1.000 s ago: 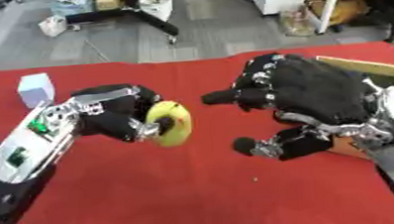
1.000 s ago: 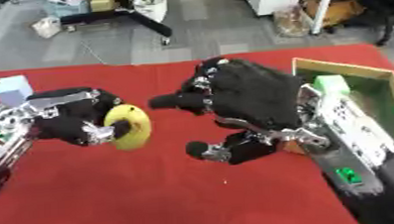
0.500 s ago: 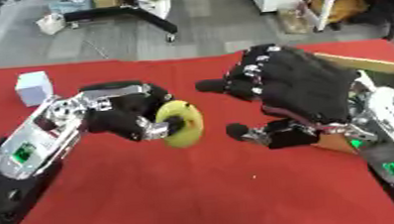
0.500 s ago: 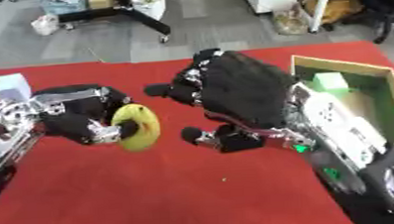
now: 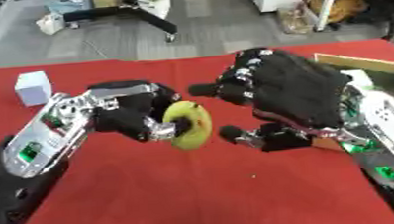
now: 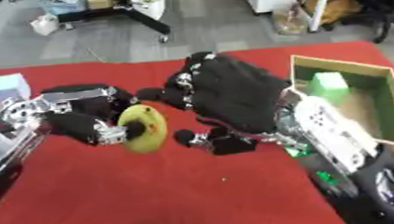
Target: Pick up the objects with one hand, pass them to the other hand, and then place them into the box on the other side of the table.
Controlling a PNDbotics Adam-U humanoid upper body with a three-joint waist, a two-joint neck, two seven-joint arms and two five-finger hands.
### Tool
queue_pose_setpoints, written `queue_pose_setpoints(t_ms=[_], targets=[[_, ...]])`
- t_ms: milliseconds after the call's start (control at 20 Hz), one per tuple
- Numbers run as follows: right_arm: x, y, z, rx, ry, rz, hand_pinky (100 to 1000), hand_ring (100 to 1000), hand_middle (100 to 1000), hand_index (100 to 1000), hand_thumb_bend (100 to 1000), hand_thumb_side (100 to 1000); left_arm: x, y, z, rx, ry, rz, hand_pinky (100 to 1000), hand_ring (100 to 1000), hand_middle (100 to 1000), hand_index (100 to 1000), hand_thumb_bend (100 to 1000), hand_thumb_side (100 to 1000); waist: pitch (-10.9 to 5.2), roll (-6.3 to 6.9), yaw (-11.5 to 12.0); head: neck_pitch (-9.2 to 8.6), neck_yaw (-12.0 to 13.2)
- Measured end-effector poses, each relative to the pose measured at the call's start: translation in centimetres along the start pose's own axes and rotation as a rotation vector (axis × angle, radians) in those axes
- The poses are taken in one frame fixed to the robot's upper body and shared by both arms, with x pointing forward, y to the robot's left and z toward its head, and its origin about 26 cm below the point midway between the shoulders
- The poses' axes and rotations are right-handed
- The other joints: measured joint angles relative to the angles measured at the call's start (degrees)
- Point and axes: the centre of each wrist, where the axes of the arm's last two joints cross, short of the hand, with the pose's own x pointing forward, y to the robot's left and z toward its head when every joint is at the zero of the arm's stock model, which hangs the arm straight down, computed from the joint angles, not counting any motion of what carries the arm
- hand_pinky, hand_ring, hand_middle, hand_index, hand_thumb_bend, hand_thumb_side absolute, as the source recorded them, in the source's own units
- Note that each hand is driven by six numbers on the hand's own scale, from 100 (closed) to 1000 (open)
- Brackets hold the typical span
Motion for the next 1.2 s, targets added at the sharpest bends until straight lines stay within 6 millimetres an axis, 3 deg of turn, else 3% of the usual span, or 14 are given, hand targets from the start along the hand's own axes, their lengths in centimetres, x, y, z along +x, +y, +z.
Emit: queue_pose_setpoints(t_ms=[600,1200], targets=[[0.5,0.24,-0.29,0.033,-0.036,-0.106,544,399,371,812,334,184,0.23,-0.05,-0.29,-0.009,-0.01,-0.002,585,562,454,571,124,263,0.0,0.0,0.25,-0.01,0.01],[0.38,0.28,-0.36,0.02,-0.021,-0.086,542,399,378,767,299,106,0.66,-0.26,-0.53,-0.031,-0.016,0.019,592,565,456,574,100,283,0.0,0.0,0.49,-0.06,0.09]])
